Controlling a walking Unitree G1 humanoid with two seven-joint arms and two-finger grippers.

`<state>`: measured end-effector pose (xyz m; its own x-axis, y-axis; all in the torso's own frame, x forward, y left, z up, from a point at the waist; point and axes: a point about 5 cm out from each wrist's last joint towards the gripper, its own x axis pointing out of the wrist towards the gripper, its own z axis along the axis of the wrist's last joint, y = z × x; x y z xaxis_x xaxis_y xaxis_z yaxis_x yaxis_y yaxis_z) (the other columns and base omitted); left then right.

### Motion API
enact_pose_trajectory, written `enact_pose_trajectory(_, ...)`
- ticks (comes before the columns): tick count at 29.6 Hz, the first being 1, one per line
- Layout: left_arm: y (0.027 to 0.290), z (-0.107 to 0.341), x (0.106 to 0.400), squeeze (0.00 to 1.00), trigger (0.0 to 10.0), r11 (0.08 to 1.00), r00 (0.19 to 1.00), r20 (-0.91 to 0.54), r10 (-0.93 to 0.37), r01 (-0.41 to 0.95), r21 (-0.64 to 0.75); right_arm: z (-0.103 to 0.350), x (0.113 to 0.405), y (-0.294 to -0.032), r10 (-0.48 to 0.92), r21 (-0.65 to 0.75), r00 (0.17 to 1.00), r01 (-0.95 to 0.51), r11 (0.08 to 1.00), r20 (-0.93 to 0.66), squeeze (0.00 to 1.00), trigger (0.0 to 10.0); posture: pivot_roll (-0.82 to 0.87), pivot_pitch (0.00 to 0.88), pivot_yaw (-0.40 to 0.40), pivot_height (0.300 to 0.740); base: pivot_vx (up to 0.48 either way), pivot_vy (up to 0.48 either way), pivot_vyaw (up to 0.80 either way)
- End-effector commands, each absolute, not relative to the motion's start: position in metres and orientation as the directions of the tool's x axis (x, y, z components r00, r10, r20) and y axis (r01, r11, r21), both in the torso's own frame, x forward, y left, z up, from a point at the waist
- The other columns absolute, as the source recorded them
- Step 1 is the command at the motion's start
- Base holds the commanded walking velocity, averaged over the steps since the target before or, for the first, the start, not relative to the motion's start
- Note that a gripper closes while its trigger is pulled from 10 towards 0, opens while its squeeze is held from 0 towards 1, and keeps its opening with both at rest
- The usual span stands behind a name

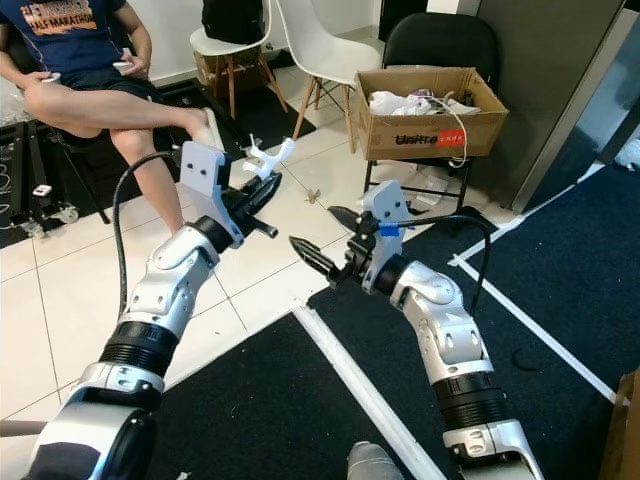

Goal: Picking trash to rubbish bin

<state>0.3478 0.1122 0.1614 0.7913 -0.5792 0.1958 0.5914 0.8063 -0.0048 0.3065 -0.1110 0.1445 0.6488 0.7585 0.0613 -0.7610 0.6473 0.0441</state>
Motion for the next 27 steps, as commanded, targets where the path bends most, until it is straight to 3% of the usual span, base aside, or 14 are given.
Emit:
enact_pose_trajectory(1,0.114,0.160,0.348,0.00,10.0,0.813,0.800,0.192,-0.569,0.582,-0.015,0.146,0.310,-0.114,0.746,0.066,0.662,-0.750,0.658,0.071,0.00,10.0,-0.06,0.000,0.018,0.740,0.000,0.000,0.00)
enact_pose_trajectory(17,0.118,0.167,0.351,0.00,10.0,0.788,0.790,0.267,-0.553,0.599,-0.141,0.153,0.311,-0.109,0.783,0.063,0.616,-0.788,0.613,0.083,0.00,10.0,-0.07,0.000,0.011,0.740,0.000,0.000,-0.79)
enact_pose_trajectory(27,0.119,0.166,0.347,0.00,10.0,0.778,0.778,0.265,-0.569,0.614,-0.131,0.161,0.307,-0.106,0.792,0.006,0.605,-0.795,0.606,0.086,0.00,10.0,-0.08,0.000,0.031,0.740,0.000,0.000,0.00)
